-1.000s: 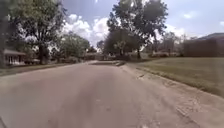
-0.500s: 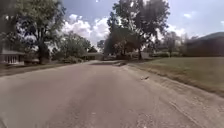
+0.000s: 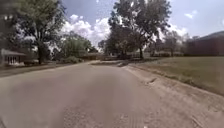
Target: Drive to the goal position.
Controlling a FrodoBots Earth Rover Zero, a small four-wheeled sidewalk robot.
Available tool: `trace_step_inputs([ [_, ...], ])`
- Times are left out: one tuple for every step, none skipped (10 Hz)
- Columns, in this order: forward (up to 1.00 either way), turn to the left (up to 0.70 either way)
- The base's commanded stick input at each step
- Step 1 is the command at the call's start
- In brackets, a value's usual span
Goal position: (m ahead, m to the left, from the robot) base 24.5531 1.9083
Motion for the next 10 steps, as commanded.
trace_step_inputs([
  [0.7,-0.35],
  [0.7,-0.11],
  [0.7,0.0],
  [0.7,0.0],
  [0.7,0.0],
  [0.7,0.0],
  [0.7,0.0],
  [0.7,0.0],
  [0.7,0.0],
  [0.7,0.0],
])
